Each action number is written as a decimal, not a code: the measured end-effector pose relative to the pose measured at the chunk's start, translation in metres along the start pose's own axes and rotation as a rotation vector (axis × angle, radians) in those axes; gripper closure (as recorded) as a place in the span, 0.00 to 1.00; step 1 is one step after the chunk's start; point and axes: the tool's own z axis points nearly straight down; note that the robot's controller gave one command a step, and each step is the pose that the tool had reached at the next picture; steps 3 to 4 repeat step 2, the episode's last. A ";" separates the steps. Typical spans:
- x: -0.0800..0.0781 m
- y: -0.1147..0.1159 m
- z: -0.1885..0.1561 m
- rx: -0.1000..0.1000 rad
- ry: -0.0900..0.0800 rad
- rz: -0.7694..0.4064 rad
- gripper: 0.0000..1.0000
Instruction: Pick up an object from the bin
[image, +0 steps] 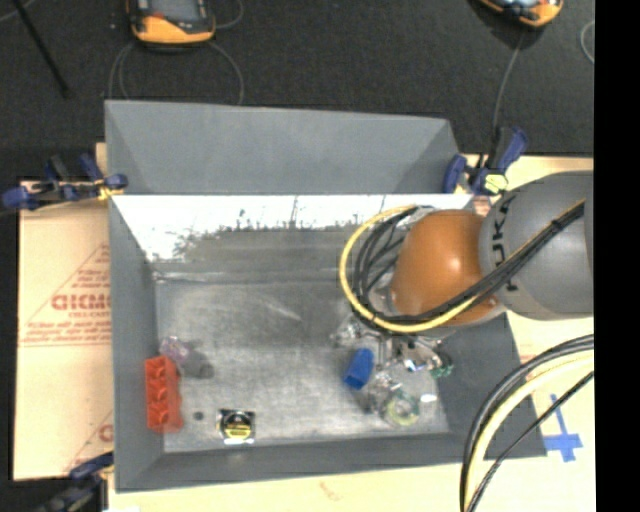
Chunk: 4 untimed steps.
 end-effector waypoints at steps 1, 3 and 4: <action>-0.003 0.000 -0.002 0.000 -0.006 -0.003 1.00; -0.017 -0.015 -0.139 -0.005 0.005 -0.465 1.00; -0.017 -0.015 -0.139 -0.005 0.005 -0.465 1.00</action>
Offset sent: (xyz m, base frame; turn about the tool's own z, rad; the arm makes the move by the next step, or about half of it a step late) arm 0.0000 0.0000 0.0000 0.0000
